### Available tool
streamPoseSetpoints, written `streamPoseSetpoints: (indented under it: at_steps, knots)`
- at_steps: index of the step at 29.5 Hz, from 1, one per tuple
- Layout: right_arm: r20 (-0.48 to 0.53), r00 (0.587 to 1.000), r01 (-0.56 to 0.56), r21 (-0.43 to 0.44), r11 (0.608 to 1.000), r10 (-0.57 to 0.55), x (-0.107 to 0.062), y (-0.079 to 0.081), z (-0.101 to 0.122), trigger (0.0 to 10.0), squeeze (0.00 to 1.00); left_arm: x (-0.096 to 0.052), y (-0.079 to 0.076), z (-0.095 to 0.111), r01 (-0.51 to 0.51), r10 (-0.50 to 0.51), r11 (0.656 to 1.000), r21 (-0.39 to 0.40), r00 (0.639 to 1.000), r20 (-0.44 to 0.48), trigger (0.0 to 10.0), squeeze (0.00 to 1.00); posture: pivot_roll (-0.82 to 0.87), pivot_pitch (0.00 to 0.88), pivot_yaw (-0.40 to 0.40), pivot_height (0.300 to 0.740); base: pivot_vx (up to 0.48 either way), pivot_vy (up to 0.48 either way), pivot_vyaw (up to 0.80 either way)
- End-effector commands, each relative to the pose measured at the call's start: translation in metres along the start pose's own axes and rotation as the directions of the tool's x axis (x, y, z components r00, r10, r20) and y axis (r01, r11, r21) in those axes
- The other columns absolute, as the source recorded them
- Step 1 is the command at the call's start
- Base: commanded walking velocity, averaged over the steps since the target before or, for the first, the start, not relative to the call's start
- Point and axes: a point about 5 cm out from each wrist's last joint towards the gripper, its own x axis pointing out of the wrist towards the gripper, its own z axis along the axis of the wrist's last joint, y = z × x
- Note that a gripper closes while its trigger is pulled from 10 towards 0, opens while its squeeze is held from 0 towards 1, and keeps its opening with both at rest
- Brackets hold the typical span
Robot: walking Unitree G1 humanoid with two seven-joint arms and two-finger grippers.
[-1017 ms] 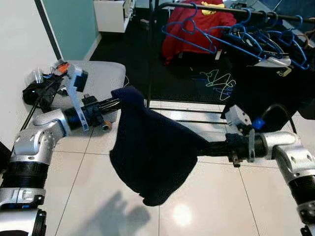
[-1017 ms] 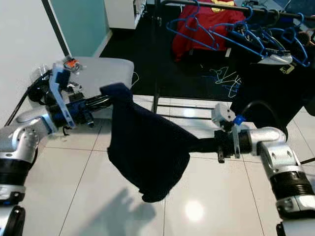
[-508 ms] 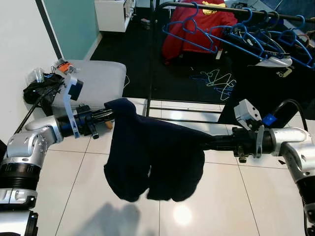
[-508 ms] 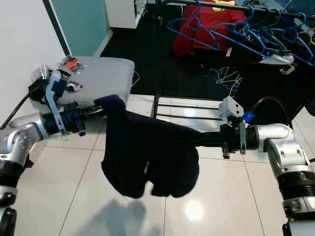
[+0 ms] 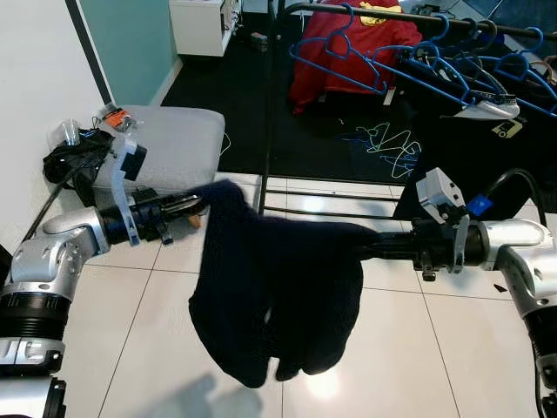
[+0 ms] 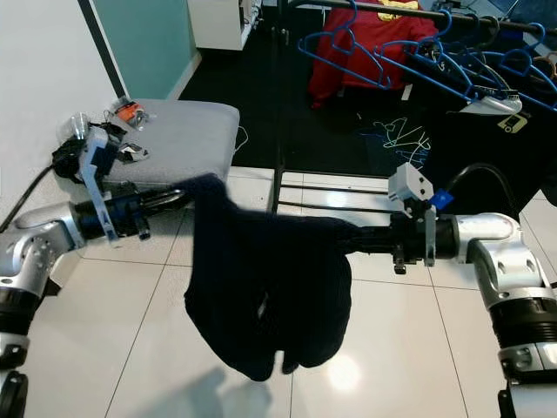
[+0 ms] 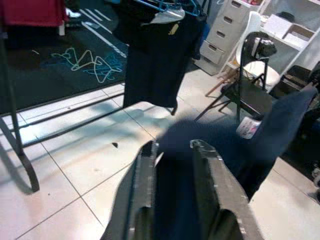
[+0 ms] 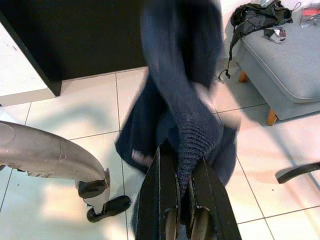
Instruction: Hang hanger
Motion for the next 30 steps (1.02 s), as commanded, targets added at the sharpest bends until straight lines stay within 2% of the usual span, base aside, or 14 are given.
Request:
streamPoseSetpoints:
  at_steps: [1,2,3,5,8,9,11,14,15,17,19,22,27,30]
  knots:
    - [0.022,1.0,-0.008,-0.023,1.0,0.008,0.001,-0.002,0.008,0.0,0.0,0.001,-0.004,-0.001,0.023,-0.023,1.0,-0.01,1.0,0.02,10.0,0.87,-0.06,0.123,-0.028,0.74,0.0,0.0,0.0]
    - [0.022,1.0,-0.008,-0.023,1.0,0.008,0.001,-0.002,0.008,0.0,0.0,0.001,-0.004,-0.001,0.023,-0.023,1.0,-0.01,1.0,0.02,10.0,0.87,-0.06,0.123,-0.028,0.74,0.0,0.0,0.0]
    - [0.021,1.0,-0.022,-0.03,0.999,0.022,0.003,-0.003,0.009,0.0,0.0,0.003,-0.012,-0.001,0.075,-0.074,0.997,-0.023,0.997,0.034,10.0,0.0,-0.06,0.123,-0.028,0.74,0.0,0.0,0.0]
    - [0.02,0.999,-0.032,-0.035,0.999,0.032,0.005,-0.003,0.01,0.0,0.0,0.005,-0.017,-0.001,0.113,-0.111,0.993,-0.031,0.993,0.045,10.0,0.0,-0.06,0.123,-0.028,0.74,0.0,0.0,0.0]
    - [0.013,0.998,-0.063,-0.05,0.997,0.064,0.011,-0.004,0.013,0.0,0.0,0.013,-0.037,-0.009,0.188,-0.187,0.982,-0.02,0.981,0.044,10.0,0.0,-0.07,0.12,-0.037,0.74,0.0,0.0,0.0]
    - [0.013,0.998,-0.063,-0.05,0.997,0.064,0.011,-0.004,0.013,0.0,0.0,0.013,-0.037,-0.009,0.188,-0.187,0.982,-0.02,0.981,0.044,10.0,0.0,-0.07,0.12,-0.037,0.74,0.0,0.0,0.0]
    - [0.006,0.997,-0.08,-0.054,0.995,0.08,0.013,-0.004,0.013,0.0,0.0,0.019,-0.05,-0.012,0.239,-0.239,0.971,0.011,0.971,0.029,10.0,0.0,-0.07,0.12,-0.04,0.74,0.0,0.0,0.0]
    - [0.004,0.996,-0.085,-0.055,0.995,0.086,0.014,-0.004,0.014,0.0,0.0,0.021,-0.056,-0.013,0.256,-0.256,0.966,0.029,0.966,0.026,10.0,0.0,-0.07,0.12,-0.041,0.74,0.0,0.0,0.0]
    - [0.003,0.995,-0.095,-0.055,0.994,0.095,0.014,-0.003,0.015,0.0,0.0,0.025,-0.064,-0.013,0.277,-0.278,0.959,0.054,0.96,0.023,10.0,0.0,-0.08,0.123,-0.043,0.74,0.0,0.0,0.0]
    - [0.005,0.994,-0.109,-0.051,0.993,0.109,0.014,-0.002,0.016,0.0,0.0,0.029,-0.07,-0.014,0.287,-0.289,0.955,0.079,0.957,0.019,10.0,0.0,-0.08,0.123,-0.043,0.74,0.0,0.0,0.0]
    - [0.005,0.994,-0.109,-0.051,0.993,0.109,0.014,-0.002,0.016,0.0,0.0,0.029,-0.07,-0.014,0.287,-0.289,0.955,0.079,0.957,0.019,10.0,0.0,-0.08,0.123,-0.043,0.74,0.0,0.0,0.0]
    - [-0.012,0.989,-0.151,-0.026,0.988,0.15,0.014,0.001,0.016,0.0,0.0,0.04,-0.08,-0.013,0.281,-0.287,0.955,0.092,0.957,0.053,10.0,0.0,-0.08,0.129,-0.045,0.74,0.0,0.0,0.0]
    - [-0.019,0.985,-0.173,-0.015,0.985,0.172,0.017,0.003,0.015,0.0,0.0,0.046,-0.085,-0.013,0.279,-0.284,0.957,0.081,0.957,0.057,10.0,0.0,-0.08,0.13,-0.046,0.74,0.0,0.0,0.0]
    - [-0.021,0.993,-0.113,-0.03,0.993,0.113,0.022,-0.002,0.015,0.0,0.0,0.048,-0.085,-0.013,0.247,-0.251,0.966,0.08,0.968,0.033,10.0,0.0,-0.08,0.135,-0.044,0.74,0.0,0.0,0.0]
